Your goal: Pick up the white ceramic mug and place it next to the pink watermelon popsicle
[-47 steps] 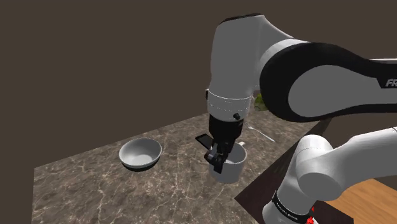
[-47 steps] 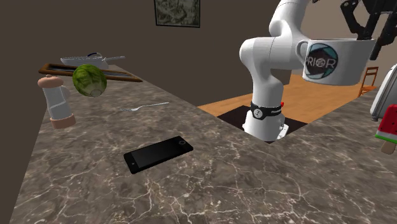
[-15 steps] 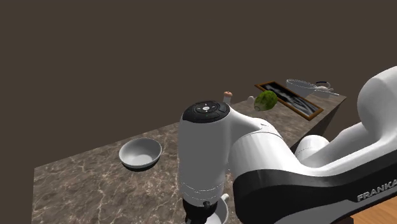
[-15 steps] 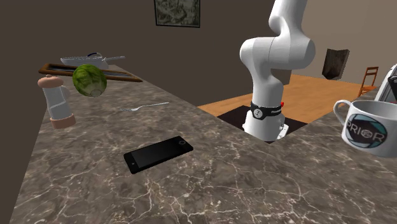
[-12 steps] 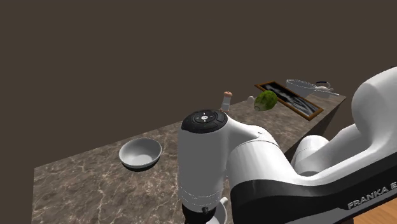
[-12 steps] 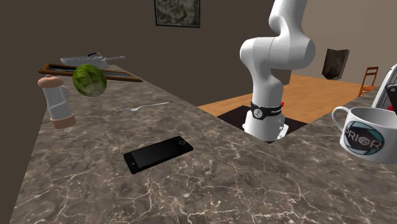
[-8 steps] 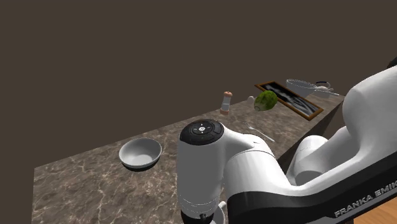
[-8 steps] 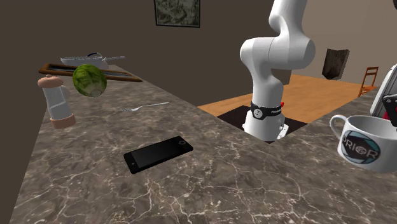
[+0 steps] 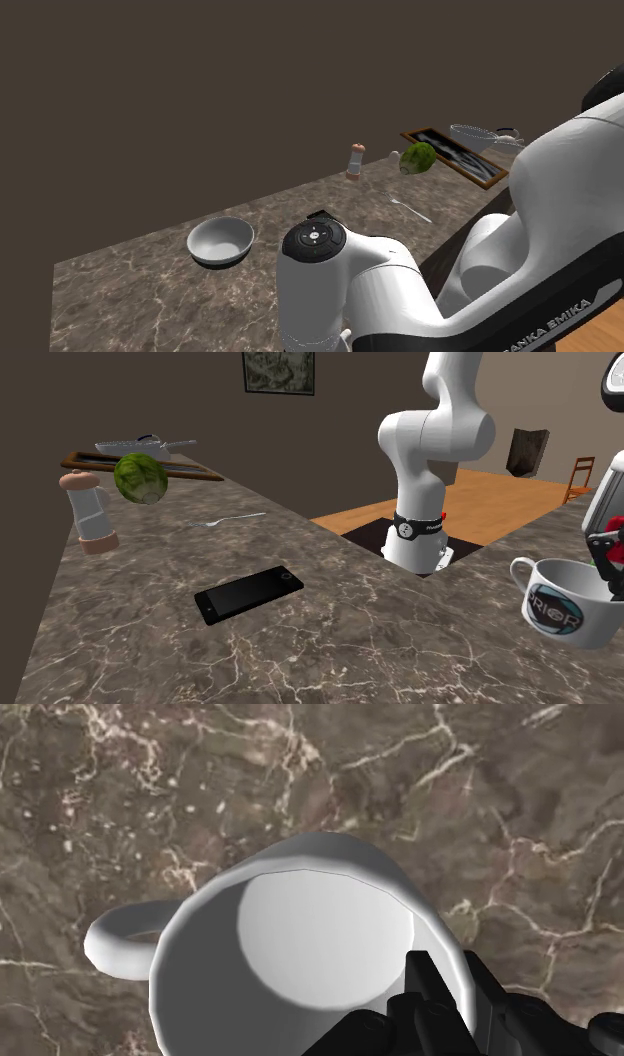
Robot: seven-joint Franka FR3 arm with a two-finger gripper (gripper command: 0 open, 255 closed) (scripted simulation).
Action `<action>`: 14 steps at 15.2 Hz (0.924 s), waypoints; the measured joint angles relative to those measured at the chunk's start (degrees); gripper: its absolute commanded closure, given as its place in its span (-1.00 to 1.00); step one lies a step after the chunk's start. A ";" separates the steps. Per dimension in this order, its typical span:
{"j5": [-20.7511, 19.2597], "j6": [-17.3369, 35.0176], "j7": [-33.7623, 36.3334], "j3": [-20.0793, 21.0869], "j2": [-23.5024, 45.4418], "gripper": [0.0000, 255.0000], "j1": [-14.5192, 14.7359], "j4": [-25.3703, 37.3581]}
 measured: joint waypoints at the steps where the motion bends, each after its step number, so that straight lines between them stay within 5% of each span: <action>1: -0.03 0.31 0.04 0.18 0.19 1.00 -0.12 -0.12; 6: -0.11 0.67 0.12 0.43 0.44 1.00 -0.30 -0.20; 7: -0.12 0.68 0.12 0.44 0.44 -1.00 -0.31 -0.20; 14: 0.01 -0.41 -0.13 -0.36 -0.31 -1.00 0.13 0.23</action>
